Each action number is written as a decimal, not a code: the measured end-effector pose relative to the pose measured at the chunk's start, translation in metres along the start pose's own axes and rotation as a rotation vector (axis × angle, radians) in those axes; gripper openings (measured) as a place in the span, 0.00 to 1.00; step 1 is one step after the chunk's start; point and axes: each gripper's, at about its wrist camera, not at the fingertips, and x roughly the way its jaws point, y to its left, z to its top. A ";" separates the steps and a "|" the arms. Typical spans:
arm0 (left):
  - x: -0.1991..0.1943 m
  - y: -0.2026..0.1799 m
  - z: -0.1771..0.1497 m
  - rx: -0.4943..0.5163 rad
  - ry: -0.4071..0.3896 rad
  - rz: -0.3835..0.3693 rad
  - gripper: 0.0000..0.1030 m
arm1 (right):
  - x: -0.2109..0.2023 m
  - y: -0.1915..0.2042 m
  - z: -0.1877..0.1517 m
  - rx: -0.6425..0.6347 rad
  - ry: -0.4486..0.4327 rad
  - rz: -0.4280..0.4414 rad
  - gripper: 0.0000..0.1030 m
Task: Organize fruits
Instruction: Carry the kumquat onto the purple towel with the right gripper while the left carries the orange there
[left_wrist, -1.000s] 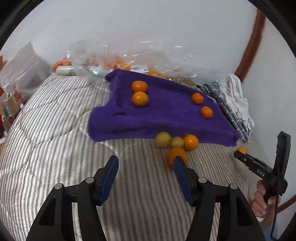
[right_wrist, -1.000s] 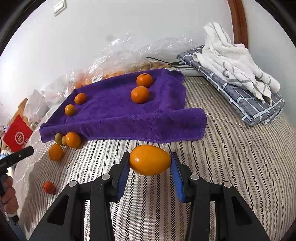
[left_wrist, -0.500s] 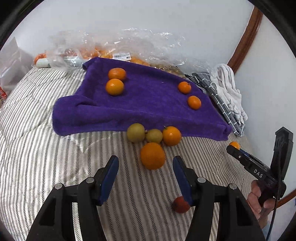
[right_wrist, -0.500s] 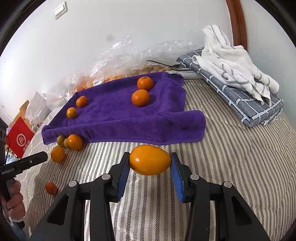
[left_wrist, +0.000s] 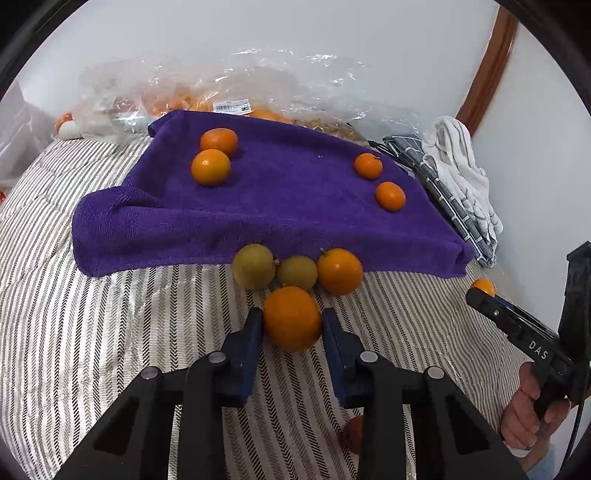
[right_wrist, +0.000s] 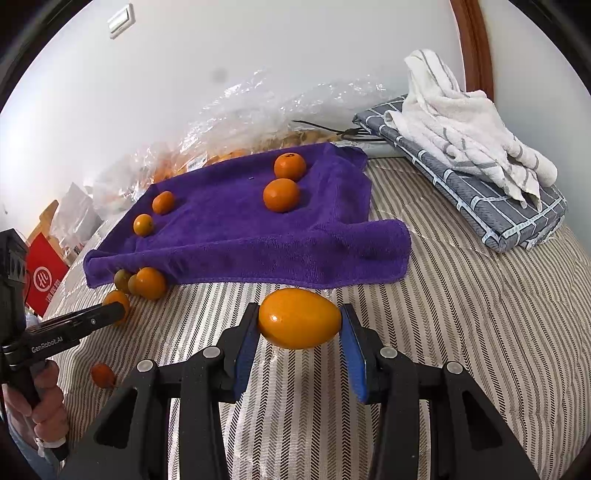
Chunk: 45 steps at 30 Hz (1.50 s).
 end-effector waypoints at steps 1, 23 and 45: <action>-0.002 0.000 0.000 -0.003 -0.009 -0.009 0.30 | 0.000 0.001 0.000 -0.002 0.002 -0.002 0.41; -0.072 0.049 0.027 -0.126 -0.170 -0.016 0.30 | -0.030 0.019 0.026 -0.068 -0.069 -0.056 0.41; -0.026 0.048 0.105 -0.052 -0.256 0.049 0.30 | 0.037 0.048 0.114 -0.043 -0.112 0.008 0.41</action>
